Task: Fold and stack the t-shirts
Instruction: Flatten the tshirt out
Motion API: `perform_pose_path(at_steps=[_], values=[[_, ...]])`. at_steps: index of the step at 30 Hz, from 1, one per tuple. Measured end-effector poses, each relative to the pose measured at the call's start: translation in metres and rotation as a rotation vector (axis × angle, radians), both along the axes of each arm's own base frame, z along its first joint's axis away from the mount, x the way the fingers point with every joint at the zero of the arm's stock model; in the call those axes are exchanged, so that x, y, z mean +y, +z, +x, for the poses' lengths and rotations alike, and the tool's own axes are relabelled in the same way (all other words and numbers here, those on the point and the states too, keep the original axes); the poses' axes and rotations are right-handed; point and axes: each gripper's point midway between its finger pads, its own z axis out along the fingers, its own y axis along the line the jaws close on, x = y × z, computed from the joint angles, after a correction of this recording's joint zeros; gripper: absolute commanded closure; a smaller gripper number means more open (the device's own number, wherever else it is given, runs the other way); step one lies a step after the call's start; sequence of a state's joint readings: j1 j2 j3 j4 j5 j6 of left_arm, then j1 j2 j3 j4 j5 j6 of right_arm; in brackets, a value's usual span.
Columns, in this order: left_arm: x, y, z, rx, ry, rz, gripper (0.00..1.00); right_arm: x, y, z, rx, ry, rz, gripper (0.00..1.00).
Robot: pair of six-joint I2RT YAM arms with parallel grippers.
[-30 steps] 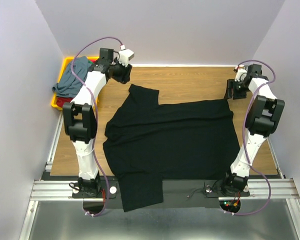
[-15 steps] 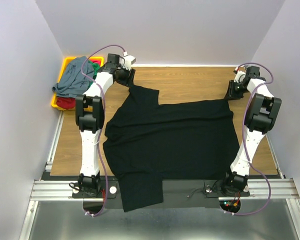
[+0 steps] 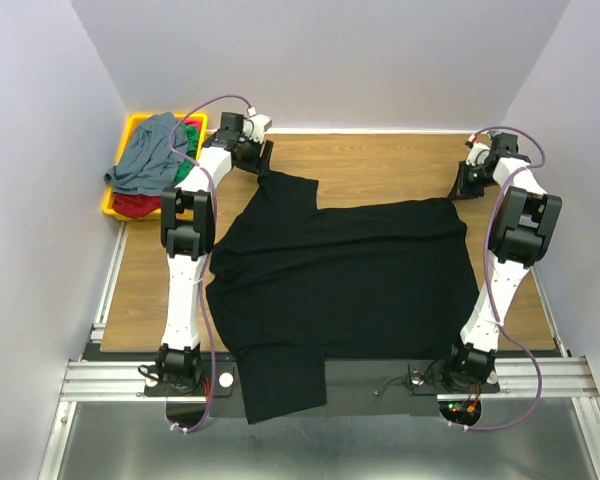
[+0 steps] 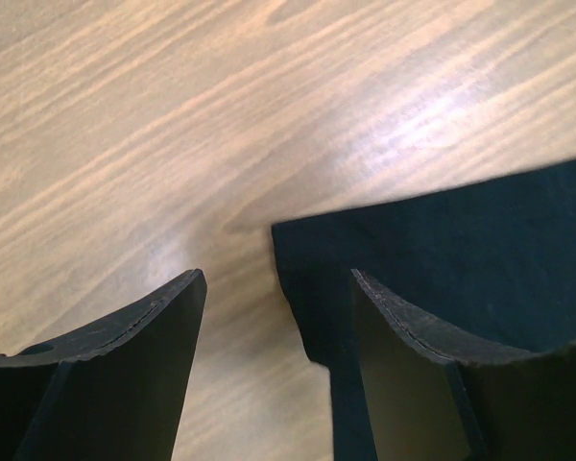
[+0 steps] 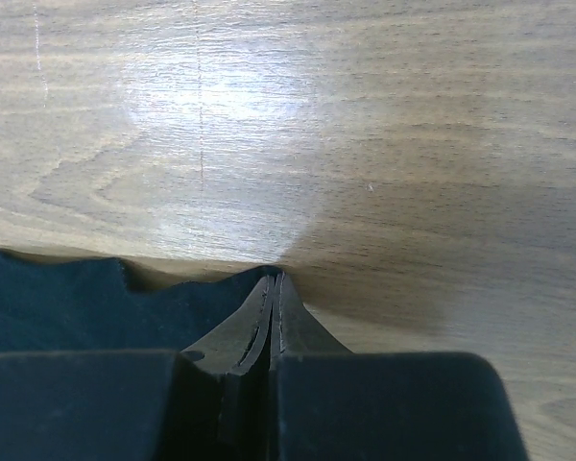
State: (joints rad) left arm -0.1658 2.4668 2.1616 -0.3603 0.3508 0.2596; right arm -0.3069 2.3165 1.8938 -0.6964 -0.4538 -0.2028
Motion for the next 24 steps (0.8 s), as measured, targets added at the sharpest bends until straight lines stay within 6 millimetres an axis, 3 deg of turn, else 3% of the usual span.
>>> perform_pose_path(at_steps=[7, 14, 22, 24], values=[[-0.005, -0.013, 0.006, -0.004, 0.001, 0.034, 0.29, 0.001, 0.0, 0.0, -0.001, 0.003, 0.002, 1.0], [-0.016, -0.02, 0.009, -0.012, -0.034, 0.054, 0.42, 0.002, 0.0, 0.0, -0.002, 0.007, 0.009, 0.99], [-0.023, -0.021, 0.004, -0.004, -0.069, 0.074, 0.78, 0.004, 0.001, -0.001, -0.002, 0.012, 0.019, 0.99], [-0.024, -0.021, 0.004, -0.004, -0.075, 0.074, 0.92, 0.004, 0.001, -0.001, -0.003, 0.012, 0.021, 0.99]])
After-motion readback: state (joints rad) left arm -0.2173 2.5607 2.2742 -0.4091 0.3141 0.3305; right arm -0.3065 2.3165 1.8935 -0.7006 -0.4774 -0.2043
